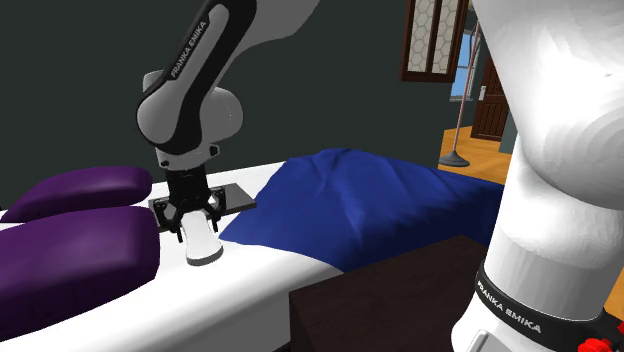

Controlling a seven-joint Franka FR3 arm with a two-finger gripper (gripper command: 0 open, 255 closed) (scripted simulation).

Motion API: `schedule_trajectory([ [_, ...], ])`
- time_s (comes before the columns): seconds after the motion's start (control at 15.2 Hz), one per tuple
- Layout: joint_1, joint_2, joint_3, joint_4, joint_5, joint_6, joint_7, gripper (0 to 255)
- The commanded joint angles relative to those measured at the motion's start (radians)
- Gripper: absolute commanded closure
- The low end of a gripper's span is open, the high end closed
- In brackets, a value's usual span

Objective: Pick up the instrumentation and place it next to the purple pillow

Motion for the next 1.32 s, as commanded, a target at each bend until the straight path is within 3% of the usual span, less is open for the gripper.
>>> schedule_trajectory([
  [0.0,0.006,0.020,-0.005,-0.001,-0.008,0.021,0.008,255],
  [0.99,0.040,0.192,-0.051,0.035,-0.061,0.156,0.045,255],
  [1.25,0.040,0.192,-0.051,0.035,-0.061,0.156,0.045,255],
])
